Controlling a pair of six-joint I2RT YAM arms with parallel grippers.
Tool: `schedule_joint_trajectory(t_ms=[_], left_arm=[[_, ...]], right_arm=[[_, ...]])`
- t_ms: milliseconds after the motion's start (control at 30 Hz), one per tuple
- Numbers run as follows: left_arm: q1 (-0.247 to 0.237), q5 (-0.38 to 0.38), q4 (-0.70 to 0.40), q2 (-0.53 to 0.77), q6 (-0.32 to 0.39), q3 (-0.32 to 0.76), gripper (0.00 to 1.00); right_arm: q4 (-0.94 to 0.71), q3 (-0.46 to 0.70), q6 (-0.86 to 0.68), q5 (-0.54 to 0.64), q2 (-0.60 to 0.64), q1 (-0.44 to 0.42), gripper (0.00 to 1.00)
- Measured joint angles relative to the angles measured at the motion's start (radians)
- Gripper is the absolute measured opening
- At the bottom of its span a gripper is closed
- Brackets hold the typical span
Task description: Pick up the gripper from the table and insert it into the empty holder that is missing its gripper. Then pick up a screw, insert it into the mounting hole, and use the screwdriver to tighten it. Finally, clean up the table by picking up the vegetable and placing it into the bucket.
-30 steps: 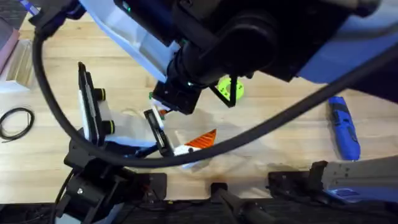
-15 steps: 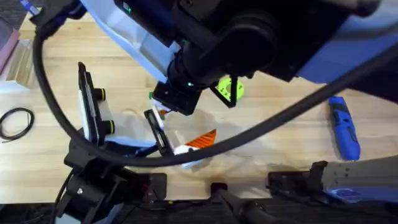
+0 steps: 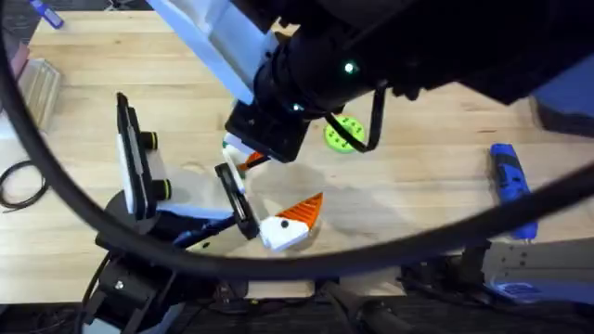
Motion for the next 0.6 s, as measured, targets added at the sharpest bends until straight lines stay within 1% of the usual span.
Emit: schedule_joint_trajectory(t_ms=[167,300,400,600], left_arm=[[0.0,0.0,0.0,0.0,0.0,0.0,0.986],[0.0,0.0,0.0,0.0,0.0,0.0,0.986],[0.0,0.0,0.0,0.0,0.0,0.0,0.986],[0.0,0.0,0.0,0.0,0.0,0.0,0.986]], right_arm=[[-0.048,0.011,0.012,0.028,0.0,0.0,0.006],[-0.098,0.062,0.019,0.038,0.011,0.0,0.006],[-0.12,0.099,0.026,0.037,0.036,0.001,0.006],[-0.135,0.103,0.03,0.037,0.098,0.011,0.006]])
